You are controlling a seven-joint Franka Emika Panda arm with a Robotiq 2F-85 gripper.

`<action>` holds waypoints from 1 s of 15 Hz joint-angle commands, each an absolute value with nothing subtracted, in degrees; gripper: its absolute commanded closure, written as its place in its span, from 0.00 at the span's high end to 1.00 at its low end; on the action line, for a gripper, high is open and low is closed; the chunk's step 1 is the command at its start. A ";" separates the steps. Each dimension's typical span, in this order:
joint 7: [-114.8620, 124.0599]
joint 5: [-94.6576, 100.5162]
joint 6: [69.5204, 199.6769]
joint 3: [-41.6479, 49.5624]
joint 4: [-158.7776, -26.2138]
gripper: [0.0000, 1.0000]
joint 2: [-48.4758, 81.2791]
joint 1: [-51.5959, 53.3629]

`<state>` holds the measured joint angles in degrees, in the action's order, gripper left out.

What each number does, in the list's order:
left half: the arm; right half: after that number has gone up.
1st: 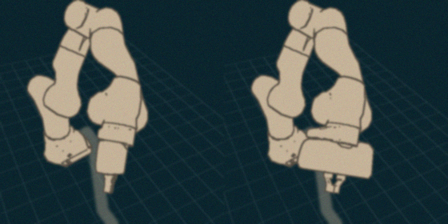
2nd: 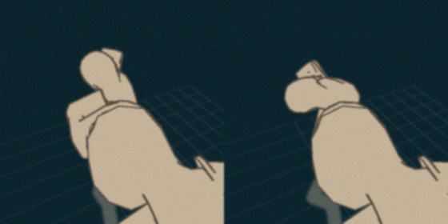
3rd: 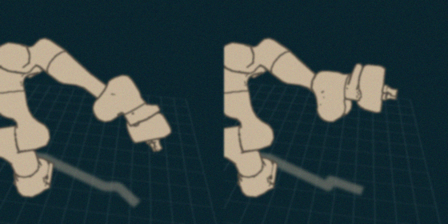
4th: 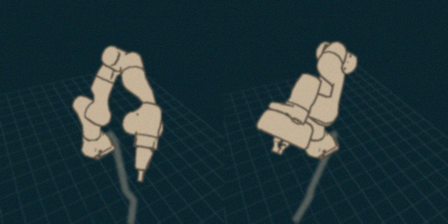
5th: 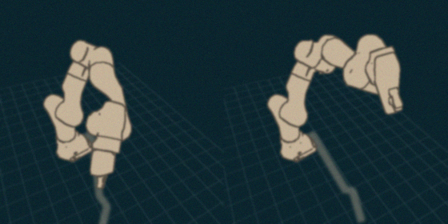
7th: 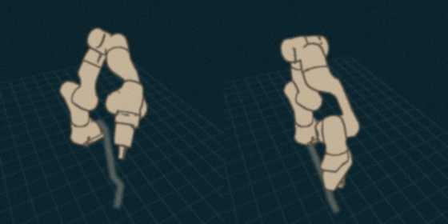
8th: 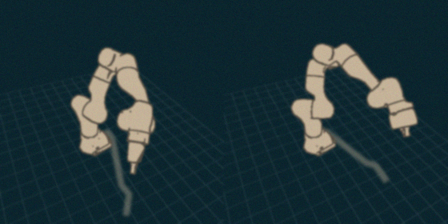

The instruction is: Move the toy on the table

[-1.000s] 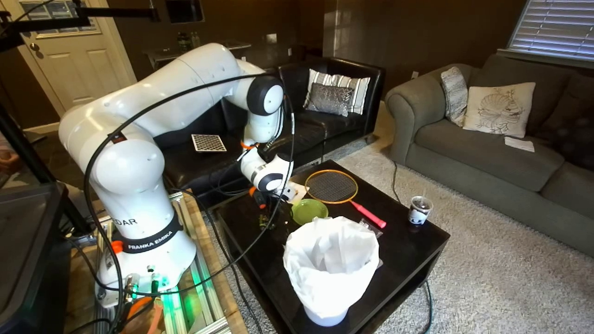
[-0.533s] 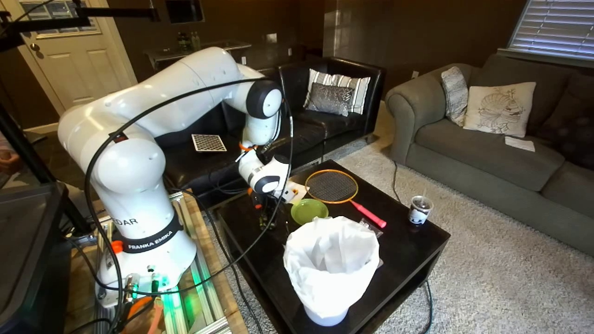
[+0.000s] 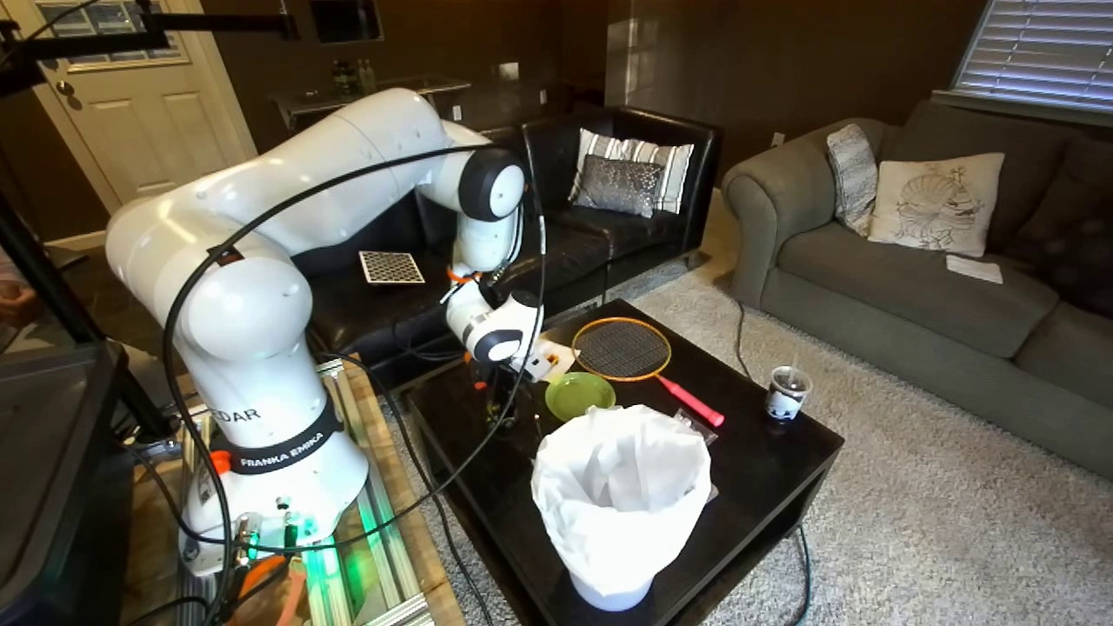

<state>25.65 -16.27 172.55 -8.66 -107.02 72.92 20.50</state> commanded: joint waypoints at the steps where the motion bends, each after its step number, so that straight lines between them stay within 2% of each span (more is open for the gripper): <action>1: 25.29 -17.06 172.29 -8.53 -106.69 0.55 73.03 20.80; 5: 25.38 -17.20 172.29 -8.55 -106.69 0.55 73.03 20.79; 6: 25.39 -17.21 172.29 -8.55 -106.69 0.30 73.03 20.79; 10: 27.88 -20.06 176.17 -9.61 -107.29 0.27 72.18 19.78; 11: 28.55 -20.98 177.15 -9.77 -107.57 0.24 71.88 19.77; 13: 30.43 -22.93 178.55 -9.34 -108.25 0.08 71.28 20.63; 15: 32.43 -24.85 179.25 -8.67 -108.58 0.08 70.94 21.53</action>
